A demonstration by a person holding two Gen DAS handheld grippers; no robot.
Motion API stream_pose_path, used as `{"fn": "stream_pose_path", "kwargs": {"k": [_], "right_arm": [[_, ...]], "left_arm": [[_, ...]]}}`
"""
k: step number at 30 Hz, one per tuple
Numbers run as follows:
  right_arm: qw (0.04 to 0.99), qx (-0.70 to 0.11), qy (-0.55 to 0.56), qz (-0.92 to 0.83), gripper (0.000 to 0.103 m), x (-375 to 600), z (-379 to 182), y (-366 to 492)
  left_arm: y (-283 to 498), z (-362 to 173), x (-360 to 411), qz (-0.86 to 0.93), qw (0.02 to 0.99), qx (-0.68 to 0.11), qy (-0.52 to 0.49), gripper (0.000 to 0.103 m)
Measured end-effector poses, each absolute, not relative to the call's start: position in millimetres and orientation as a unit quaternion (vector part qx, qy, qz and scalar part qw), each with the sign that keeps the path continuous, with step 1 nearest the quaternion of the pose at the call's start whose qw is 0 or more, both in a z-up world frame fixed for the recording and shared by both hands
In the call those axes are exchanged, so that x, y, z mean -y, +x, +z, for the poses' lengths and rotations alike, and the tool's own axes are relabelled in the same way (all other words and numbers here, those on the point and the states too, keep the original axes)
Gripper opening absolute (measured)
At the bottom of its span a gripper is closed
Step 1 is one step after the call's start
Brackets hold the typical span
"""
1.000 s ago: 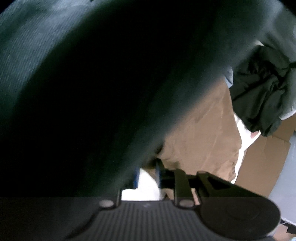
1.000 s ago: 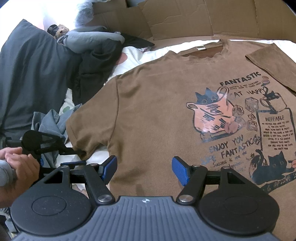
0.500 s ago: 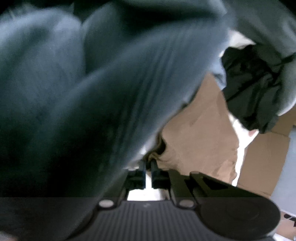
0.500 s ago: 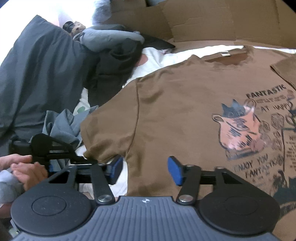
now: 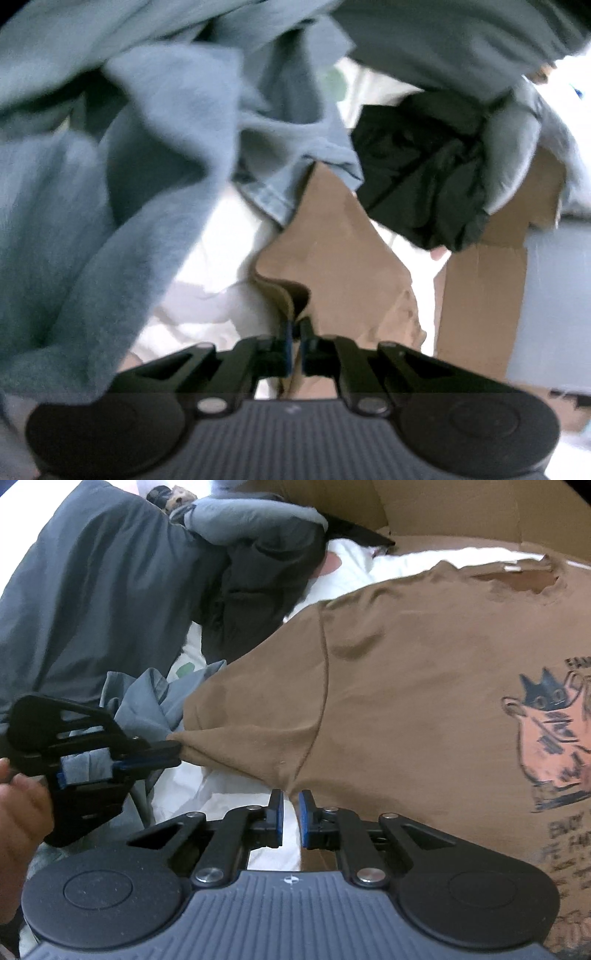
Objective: Fold clothes
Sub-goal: 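Pinch the shirt side edge with the right gripper while the left gripper holds the hem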
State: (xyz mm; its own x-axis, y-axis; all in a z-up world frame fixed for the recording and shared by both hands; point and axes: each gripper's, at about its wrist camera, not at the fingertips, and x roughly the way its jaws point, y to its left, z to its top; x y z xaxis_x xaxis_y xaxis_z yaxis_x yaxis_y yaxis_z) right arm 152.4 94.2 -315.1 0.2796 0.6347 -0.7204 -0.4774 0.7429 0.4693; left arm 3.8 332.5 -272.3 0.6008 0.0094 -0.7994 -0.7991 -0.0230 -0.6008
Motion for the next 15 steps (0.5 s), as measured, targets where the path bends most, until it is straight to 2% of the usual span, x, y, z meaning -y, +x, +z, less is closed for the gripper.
{"fn": "stream_pose_path", "kwargs": {"k": [4,15], "right_arm": [[0.791,-0.502,0.090,0.337,0.008,-102,-325,159],[0.790,-0.508,0.142,0.312,0.008,-83,-324,165]], "left_arm": [[59,-269,-345,0.307,0.665,-0.325,-0.598,0.004],[79,-263,-333,0.289,0.720,-0.369,-0.512,0.004]]}}
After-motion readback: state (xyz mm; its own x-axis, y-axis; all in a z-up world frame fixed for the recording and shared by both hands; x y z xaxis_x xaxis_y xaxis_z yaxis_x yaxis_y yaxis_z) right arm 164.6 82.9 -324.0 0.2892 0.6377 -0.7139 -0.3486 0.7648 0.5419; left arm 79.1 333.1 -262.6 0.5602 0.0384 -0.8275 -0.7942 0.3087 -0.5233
